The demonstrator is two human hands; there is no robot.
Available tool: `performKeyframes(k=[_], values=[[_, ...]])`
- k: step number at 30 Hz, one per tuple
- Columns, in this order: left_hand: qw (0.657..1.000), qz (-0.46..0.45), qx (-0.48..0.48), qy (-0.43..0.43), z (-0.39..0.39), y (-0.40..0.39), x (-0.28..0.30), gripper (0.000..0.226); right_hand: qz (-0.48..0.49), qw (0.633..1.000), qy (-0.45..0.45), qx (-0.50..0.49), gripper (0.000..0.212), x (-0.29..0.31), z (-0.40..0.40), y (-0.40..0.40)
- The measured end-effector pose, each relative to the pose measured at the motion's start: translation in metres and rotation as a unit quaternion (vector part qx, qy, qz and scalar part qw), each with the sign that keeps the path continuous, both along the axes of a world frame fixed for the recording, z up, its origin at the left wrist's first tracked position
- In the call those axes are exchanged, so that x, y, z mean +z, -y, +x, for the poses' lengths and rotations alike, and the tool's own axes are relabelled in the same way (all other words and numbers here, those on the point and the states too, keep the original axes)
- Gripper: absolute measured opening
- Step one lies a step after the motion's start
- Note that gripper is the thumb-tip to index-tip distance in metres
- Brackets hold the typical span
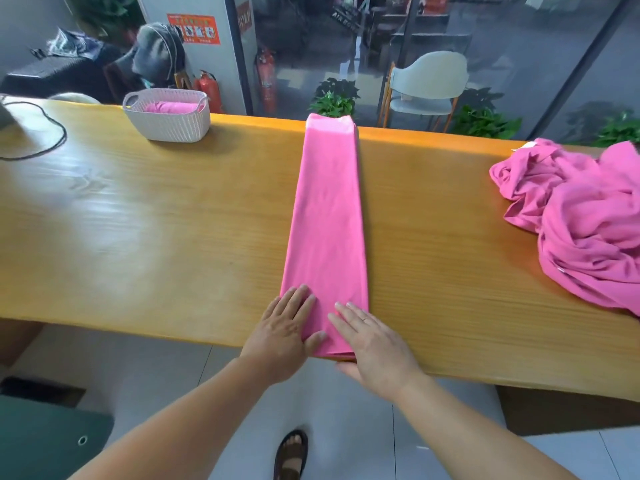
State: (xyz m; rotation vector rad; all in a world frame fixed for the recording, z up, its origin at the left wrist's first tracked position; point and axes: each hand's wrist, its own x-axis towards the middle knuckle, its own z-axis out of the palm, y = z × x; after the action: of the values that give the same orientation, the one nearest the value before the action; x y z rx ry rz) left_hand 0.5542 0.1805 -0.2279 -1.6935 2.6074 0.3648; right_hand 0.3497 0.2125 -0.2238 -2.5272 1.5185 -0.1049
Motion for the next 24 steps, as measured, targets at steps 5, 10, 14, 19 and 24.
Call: performKeyframes(k=[5,10,14,19,24], values=[[0.999,0.005,-0.032,-0.019,0.005,-0.01,0.007,0.086,-0.043,0.999,0.02,-0.019,0.075,0.0,-0.004,-0.003],[0.986,-0.047,-0.101,-0.122,0.013,-0.014,0.016,0.056,0.045,0.985,0.157,-0.052,0.025,0.02,-0.011,0.01],[0.974,-0.01,-0.012,-0.226,0.008,-0.002,0.033,0.011,0.141,0.977,0.137,-0.088,0.037,0.034,-0.014,0.03],[0.965,0.065,0.062,-0.247,0.007,0.004,0.046,0.003,0.201,0.96,0.149,-0.127,0.034,0.04,-0.018,0.034],[0.956,0.143,0.107,-0.234,0.01,0.014,0.04,0.021,0.216,0.938,0.188,-0.194,0.034,0.041,-0.021,0.04]])
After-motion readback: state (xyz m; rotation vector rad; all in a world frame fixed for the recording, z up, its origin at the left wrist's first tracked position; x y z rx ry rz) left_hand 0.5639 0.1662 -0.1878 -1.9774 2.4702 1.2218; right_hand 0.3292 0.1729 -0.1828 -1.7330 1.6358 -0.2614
